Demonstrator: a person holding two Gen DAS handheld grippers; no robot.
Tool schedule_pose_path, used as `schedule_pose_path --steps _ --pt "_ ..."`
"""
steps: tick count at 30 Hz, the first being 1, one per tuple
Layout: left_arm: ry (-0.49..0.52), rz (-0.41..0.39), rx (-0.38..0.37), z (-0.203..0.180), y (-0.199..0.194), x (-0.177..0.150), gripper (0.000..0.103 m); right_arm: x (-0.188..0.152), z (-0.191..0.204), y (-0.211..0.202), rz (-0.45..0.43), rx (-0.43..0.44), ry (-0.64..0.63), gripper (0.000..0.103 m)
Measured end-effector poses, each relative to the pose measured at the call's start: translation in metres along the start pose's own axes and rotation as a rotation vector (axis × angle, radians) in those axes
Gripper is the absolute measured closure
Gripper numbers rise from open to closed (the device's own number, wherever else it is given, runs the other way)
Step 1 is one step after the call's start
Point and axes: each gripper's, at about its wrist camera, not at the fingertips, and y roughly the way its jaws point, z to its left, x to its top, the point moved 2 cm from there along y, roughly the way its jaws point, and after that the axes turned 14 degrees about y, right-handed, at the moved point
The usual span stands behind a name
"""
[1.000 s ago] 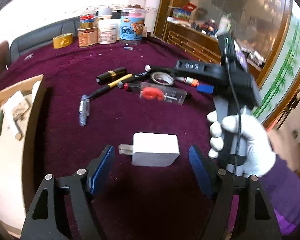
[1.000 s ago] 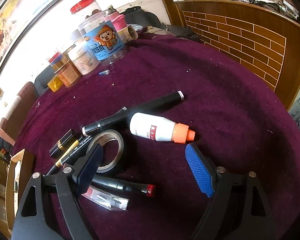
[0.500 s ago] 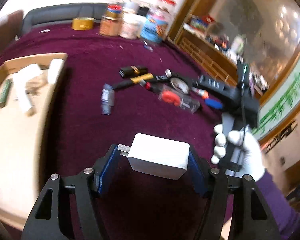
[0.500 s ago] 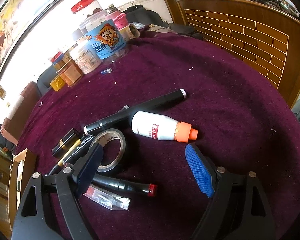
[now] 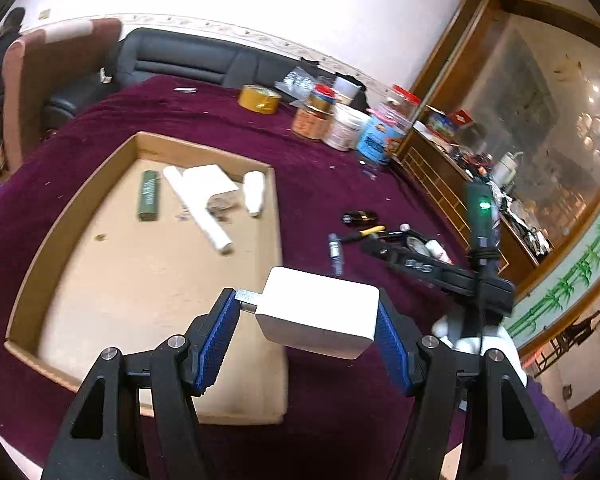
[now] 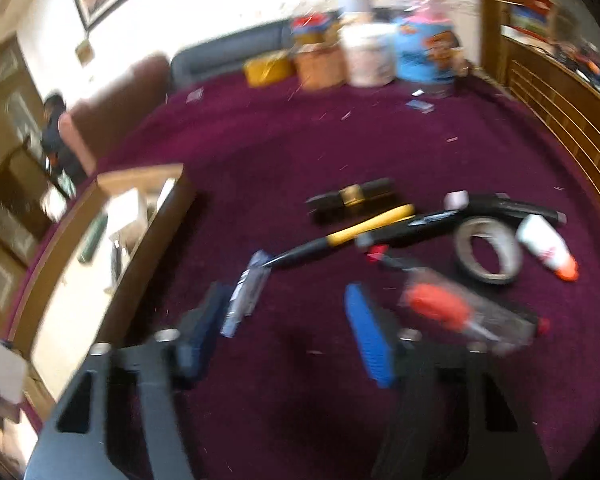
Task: Organize rigid objects
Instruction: 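Carry the charger toward the box with the left tool while the right tool grasps a clear pen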
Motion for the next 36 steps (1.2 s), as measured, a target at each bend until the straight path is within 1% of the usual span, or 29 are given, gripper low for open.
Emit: schedule_pose_path --steps 2,3,4,5,6,7,8,9,11,16,20,23,28,31,34,36 --pt "-0.014 0.0 0.019 0.012 -0.004 -0.003 0.043 0.0 0.006 0.016 0.025 -0.041 -0.023 0.06" --pt "-0.026 -0.001 0.027 0.019 -0.005 -0.005 0.043 0.001 0.009 0.021 0.026 -0.03 -0.027 0.061" --pt "-0.034 -0.003 0.031 0.023 -0.006 -0.006 0.043 0.002 0.011 0.026 0.03 -0.049 -0.033 0.061" --pt "-0.043 -0.005 0.037 0.029 -0.007 -0.007 0.043 0.002 0.016 0.028 0.012 -0.077 -0.051 0.066" --pt "-0.053 -0.008 0.045 0.034 -0.009 -0.008 0.043 0.002 0.019 0.03 0.012 -0.085 -0.069 0.076" --pt "-0.061 -0.01 0.05 0.038 -0.01 -0.009 0.043 0.001 0.023 0.031 0.002 -0.106 -0.089 0.08" --pt "-0.068 -0.012 0.052 0.043 -0.011 -0.01 0.043 0.003 0.025 0.034 -0.001 -0.116 -0.105 0.088" --pt "-0.073 -0.014 0.054 0.045 -0.013 -0.011 0.043 0.002 0.025 0.033 0.0 -0.109 -0.108 0.095" --pt "-0.08 -0.017 0.058 0.049 -0.014 -0.011 0.043 0.002 0.021 0.032 0.009 -0.076 -0.088 0.095" --pt "-0.089 -0.005 0.089 0.065 -0.011 -0.009 0.043 0.007 0.012 0.014 0.019 0.047 0.017 0.095" --pt "-0.071 0.024 0.135 0.08 -0.001 0.002 0.043 0.013 0.022 -0.006 0.012 0.135 0.04 0.095" --pt "-0.054 0.066 0.167 0.091 0.015 0.015 0.043 0.015 0.038 -0.014 0.032 0.199 0.034 0.095" --pt "-0.068 0.184 0.219 0.12 0.056 0.03 0.043 0.007 0.071 -0.006 0.131 0.309 0.03 0.094" --pt "-0.107 0.244 0.233 0.139 0.075 0.033 0.043 -0.002 0.096 0.005 0.18 0.34 0.004 0.094" --pt "-0.121 0.269 0.258 0.15 0.088 0.036 0.043 -0.007 0.123 0.02 0.226 0.363 -0.026 0.094" --pt "-0.159 0.279 0.252 0.157 0.092 0.039 0.042 -0.01 0.137 0.029 0.239 0.361 -0.05 0.094"
